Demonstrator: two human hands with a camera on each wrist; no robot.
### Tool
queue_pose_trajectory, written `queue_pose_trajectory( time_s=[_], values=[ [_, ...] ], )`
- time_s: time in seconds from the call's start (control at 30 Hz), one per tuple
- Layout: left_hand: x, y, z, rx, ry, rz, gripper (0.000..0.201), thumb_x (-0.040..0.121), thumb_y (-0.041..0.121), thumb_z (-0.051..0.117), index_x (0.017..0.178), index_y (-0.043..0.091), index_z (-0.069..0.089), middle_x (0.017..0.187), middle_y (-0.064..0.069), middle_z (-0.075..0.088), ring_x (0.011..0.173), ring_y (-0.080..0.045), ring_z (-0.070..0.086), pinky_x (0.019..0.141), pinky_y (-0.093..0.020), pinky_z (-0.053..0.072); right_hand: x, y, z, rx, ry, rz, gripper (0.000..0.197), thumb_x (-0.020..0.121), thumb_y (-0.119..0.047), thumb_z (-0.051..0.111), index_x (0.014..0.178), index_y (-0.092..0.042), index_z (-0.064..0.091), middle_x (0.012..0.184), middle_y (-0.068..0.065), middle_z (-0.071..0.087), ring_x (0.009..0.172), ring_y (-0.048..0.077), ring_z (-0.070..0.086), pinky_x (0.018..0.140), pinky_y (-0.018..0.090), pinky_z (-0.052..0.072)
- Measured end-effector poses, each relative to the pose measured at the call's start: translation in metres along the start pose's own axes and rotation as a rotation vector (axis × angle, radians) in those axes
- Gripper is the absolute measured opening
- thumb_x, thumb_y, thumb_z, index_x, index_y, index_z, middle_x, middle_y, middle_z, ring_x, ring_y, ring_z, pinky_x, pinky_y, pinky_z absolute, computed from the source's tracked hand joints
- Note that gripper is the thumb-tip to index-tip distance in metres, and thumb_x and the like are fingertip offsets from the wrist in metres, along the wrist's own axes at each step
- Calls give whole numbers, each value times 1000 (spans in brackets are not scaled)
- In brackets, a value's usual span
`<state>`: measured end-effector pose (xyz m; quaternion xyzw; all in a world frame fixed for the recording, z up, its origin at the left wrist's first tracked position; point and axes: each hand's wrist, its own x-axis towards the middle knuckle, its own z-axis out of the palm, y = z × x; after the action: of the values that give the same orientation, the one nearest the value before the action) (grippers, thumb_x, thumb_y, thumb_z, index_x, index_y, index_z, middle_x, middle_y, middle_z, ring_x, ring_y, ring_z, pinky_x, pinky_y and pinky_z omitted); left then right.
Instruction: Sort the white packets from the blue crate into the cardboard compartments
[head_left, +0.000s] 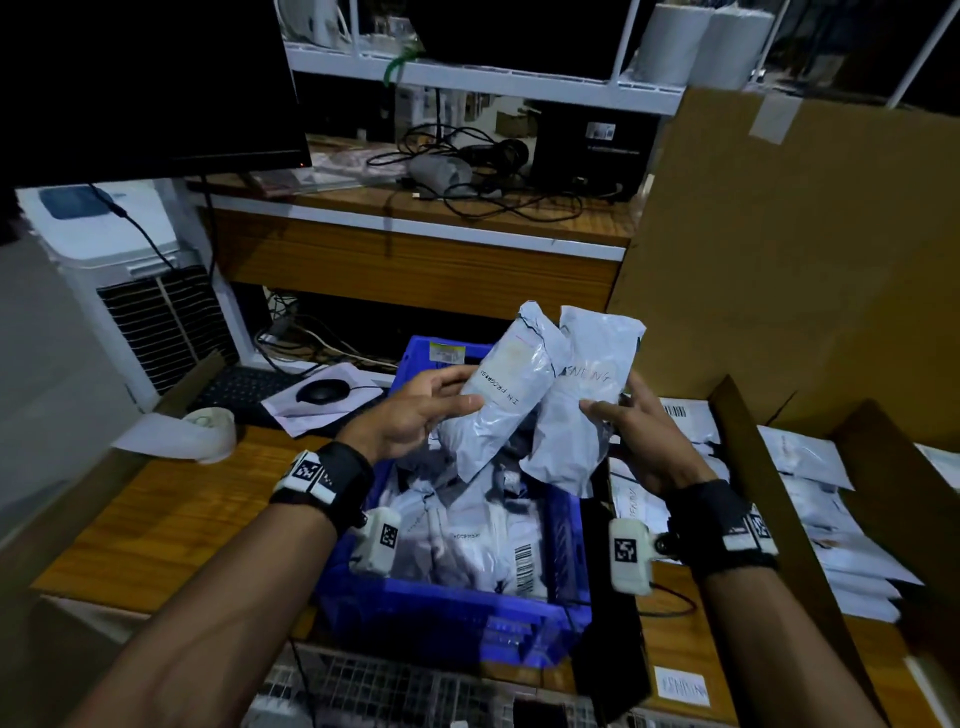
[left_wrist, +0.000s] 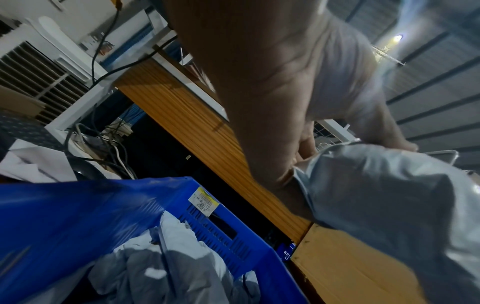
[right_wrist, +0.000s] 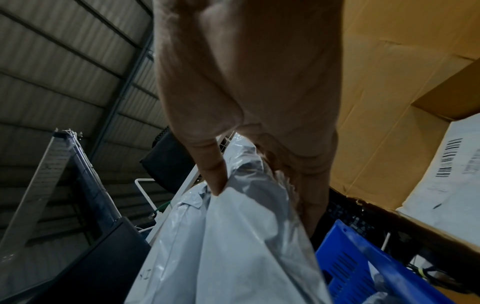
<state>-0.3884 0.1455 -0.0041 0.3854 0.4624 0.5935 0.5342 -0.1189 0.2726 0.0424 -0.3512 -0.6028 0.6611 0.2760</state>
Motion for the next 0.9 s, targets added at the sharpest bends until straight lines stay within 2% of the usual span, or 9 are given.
queue_pose_trajectory(
  time_s=[0.1,0.2,0.33,0.43,0.53,0.63,0.7,0.77,0.9],
  values=[
    [-5,0,4,-19,33,31,64,89,8,75,149,7,52,141,-14,68,129,-27,66,97,-30,57,-11,-1,-2,-11,12,-19,58,101,0,63,146,-34,50,125,-2,76,108,20,76,73,34,61],
    [-9,-1,7,-41,92,71,62,92,10,78,149,6,53,139,-12,69,127,-29,67,96,-33,58,-23,0,-7,-27,39,-32,58,100,0,64,145,-34,51,123,-4,77,108,19,75,75,33,60],
    [-9,0,21,-62,161,85,53,93,13,74,143,8,58,132,-10,73,118,-28,72,93,-35,61,-42,-1,-17,-45,75,-26,58,101,-3,64,146,-38,52,123,-5,76,109,19,75,83,38,59],
    [-1,-8,34,-53,177,63,44,96,11,74,138,7,61,128,-14,75,109,-26,74,83,-34,62,-55,1,-33,-66,148,5,52,101,-6,64,141,-37,55,119,-5,78,103,20,76,79,37,58],
    [7,-19,49,-29,177,31,39,94,13,76,132,8,65,121,-14,77,100,-25,77,77,-33,62,-70,5,-59,-96,286,49,47,96,-8,71,137,-26,56,118,7,77,100,26,75,75,37,56],
    [16,-33,63,0,172,-6,45,90,20,82,131,10,65,119,-16,77,105,-32,76,88,-43,61,-81,5,-93,-191,464,55,45,94,-4,73,131,-18,53,109,0,70,93,17,69,70,27,52],
    [24,-40,72,-4,185,-36,49,89,22,85,132,10,64,119,-16,77,109,-36,75,93,-48,60,-80,7,-120,-229,544,84,46,92,-5,74,132,-18,56,111,1,69,95,14,67,66,26,50],
    [33,-44,83,-7,221,-48,49,89,22,85,132,9,64,119,-15,77,107,-36,76,87,-46,61,-71,9,-144,-263,554,124,45,89,-9,75,132,-17,63,115,6,74,98,19,71,63,28,50],
    [55,-50,102,-2,298,-81,49,90,22,85,132,10,63,122,-14,76,105,-32,77,85,-46,62,-43,17,-180,-272,546,162,36,89,-8,70,125,-10,69,111,17,78,87,25,74,60,28,51]
  ],
)
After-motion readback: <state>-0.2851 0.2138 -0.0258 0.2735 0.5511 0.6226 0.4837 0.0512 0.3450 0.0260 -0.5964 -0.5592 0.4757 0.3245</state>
